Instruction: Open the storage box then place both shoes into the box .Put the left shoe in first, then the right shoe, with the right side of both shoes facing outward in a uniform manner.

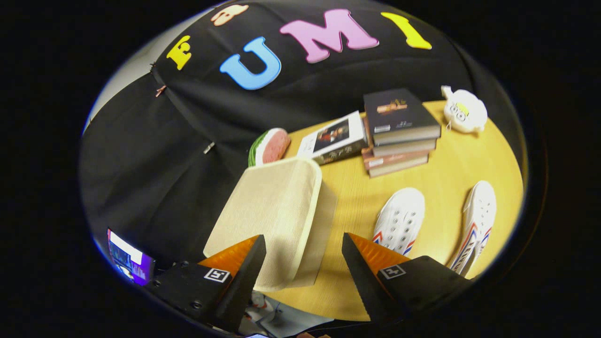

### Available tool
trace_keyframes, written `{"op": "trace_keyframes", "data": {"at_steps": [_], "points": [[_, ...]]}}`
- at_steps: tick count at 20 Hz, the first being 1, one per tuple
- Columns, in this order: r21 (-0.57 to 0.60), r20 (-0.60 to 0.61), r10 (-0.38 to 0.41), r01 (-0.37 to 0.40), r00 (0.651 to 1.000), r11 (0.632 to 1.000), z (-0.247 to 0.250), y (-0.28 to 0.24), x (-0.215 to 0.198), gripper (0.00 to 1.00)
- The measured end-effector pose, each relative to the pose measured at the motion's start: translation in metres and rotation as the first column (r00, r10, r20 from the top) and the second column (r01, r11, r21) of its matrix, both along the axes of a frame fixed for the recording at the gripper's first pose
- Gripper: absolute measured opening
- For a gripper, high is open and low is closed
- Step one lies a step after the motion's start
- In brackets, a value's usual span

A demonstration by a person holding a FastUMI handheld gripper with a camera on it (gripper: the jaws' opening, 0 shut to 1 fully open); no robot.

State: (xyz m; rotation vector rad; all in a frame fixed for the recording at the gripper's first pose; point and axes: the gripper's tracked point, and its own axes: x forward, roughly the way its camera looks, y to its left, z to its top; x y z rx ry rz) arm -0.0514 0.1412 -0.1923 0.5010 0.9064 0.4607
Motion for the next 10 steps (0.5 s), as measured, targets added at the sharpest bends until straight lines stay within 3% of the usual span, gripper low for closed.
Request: {"op": "trace_keyframes", "data": {"at_steps": [2,6,10], "points": [[0.051,-0.068,0.037,-0.034,0.997,0.998,-0.013,0.011,-0.011,0.99],[0.236,-0.205,0.074,-0.024,0.976,0.972,-0.019,0.035,-0.014,0.98],[0.337,-0.26,0.143,-0.049,0.955,0.94,-0.015,0.056,-0.014,0.98]]}}
